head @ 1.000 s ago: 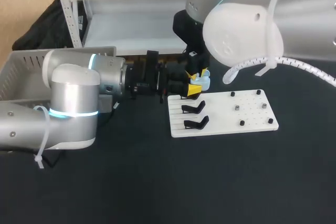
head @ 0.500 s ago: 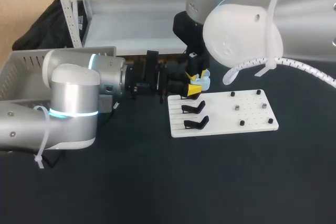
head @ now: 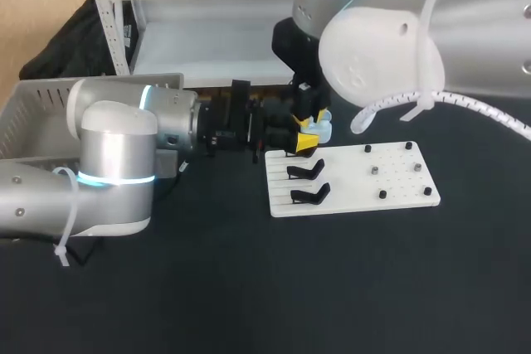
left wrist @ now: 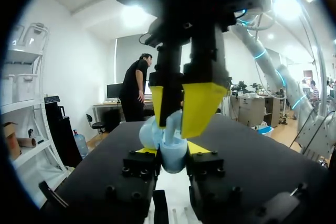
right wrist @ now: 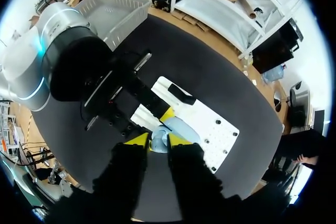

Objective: Pick up each earbud case from the left stands, insert the matching earbuds, close the lid, and place the case in the box.

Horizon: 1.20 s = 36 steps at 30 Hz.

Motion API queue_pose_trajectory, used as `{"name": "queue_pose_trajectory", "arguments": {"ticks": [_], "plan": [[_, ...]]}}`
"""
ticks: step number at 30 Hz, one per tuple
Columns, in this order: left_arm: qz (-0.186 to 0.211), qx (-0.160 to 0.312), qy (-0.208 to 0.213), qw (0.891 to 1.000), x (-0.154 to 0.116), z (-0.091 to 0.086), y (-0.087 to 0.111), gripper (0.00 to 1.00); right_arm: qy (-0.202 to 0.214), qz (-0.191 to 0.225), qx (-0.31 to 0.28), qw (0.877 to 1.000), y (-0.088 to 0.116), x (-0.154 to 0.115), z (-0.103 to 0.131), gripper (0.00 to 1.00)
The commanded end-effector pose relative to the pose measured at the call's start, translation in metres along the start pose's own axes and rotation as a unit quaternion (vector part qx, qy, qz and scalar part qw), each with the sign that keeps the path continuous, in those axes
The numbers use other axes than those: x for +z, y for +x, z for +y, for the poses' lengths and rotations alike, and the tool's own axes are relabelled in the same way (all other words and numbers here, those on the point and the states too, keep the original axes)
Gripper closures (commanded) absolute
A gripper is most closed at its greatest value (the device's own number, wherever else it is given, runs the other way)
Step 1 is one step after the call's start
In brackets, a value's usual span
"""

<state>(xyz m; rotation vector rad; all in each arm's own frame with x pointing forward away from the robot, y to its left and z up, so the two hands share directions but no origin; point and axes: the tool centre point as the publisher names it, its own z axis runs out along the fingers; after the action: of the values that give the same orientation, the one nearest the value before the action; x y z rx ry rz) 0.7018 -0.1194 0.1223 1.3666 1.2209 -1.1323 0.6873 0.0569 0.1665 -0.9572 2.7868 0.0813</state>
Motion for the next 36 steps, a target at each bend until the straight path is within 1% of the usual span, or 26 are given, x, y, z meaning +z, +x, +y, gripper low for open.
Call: {"name": "queue_pose_trajectory", "arguments": {"ticks": [1, 2, 6, 17, 25, 31, 36], "plan": [[0.001, 0.000, -0.002, 1.000, 0.001, -0.001, 0.000, 1.00, 0.002, -0.003, -0.001, 1.000, 0.001, -0.004, 0.002, 0.55], [0.001, 0.000, -0.002, 1.000, 0.001, -0.001, 0.000, 1.00, 0.003, -0.004, -0.001, 1.000, 0.001, -0.006, 0.003, 0.53], [0.001, 0.000, -0.002, 1.000, 0.001, -0.001, 0.000, 1.00, 0.003, -0.009, -0.001, 1.000, 0.003, -0.009, 0.003, 0.52], [0.001, 0.000, -0.002, 1.000, 0.001, -0.001, 0.000, 1.00, 0.007, -0.030, -0.003, 1.000, 0.010, -0.029, 0.004, 0.52], [0.001, 0.000, -0.002, 1.000, 0.001, -0.001, 0.000, 1.00, 0.022, -0.026, 0.025, 0.999, 0.027, -0.032, -0.016, 0.51], [0.001, 0.000, -0.002, 1.000, 0.001, -0.001, 0.000, 1.00, 0.025, -0.022, 0.040, 0.999, 0.034, -0.031, -0.027, 0.51], [0.001, 0.000, -0.002, 1.000, 0.001, -0.001, 0.000, 1.00, 0.020, -0.017, 0.044, 0.999, 0.036, -0.024, -0.027, 0.49]]}}
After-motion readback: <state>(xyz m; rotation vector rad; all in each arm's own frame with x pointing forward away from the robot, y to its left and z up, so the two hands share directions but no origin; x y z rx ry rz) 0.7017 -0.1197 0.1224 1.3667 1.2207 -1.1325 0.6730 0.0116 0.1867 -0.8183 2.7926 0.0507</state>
